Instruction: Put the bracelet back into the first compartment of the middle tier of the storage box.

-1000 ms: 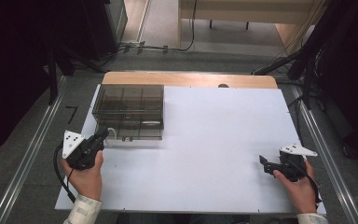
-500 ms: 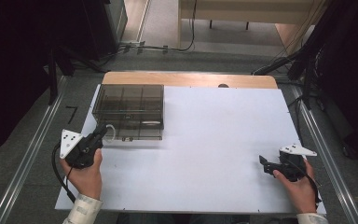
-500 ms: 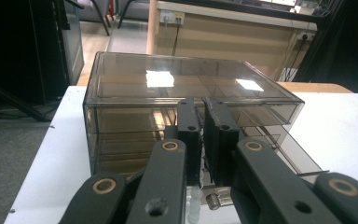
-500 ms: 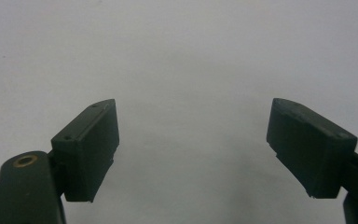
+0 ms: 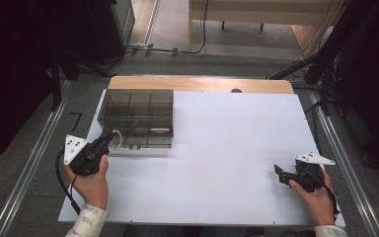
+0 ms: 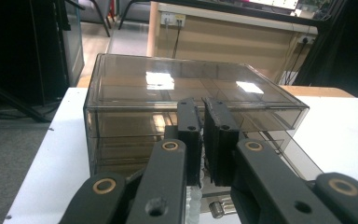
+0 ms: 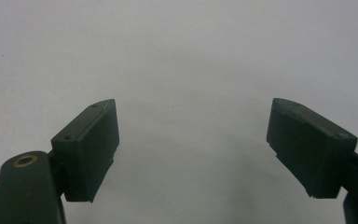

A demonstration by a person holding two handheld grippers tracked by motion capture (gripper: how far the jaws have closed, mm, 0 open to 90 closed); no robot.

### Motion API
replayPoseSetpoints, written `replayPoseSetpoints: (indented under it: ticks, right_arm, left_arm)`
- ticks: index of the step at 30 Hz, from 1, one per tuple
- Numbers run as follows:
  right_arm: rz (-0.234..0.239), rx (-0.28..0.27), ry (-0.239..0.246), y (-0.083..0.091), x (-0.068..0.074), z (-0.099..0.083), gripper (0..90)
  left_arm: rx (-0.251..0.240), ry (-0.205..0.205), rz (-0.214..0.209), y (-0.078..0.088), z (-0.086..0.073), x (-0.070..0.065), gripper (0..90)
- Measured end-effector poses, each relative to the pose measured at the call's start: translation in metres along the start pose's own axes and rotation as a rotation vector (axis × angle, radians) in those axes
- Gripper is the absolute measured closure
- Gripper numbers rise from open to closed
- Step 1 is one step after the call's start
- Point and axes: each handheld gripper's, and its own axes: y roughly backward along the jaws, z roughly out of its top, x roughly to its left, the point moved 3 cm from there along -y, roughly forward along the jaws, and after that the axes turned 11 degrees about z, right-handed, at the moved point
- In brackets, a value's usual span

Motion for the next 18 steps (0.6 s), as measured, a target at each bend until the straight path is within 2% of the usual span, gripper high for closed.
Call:
replayPoseSetpoints:
  ticks: [18]
  right_arm:
    - [-0.001,0.008,-0.003,-0.002,-0.001,-0.001,15.4]
  left_arm:
    - [-0.026,-0.004,-0.004,-0.011,0.001,0.001,86.0]
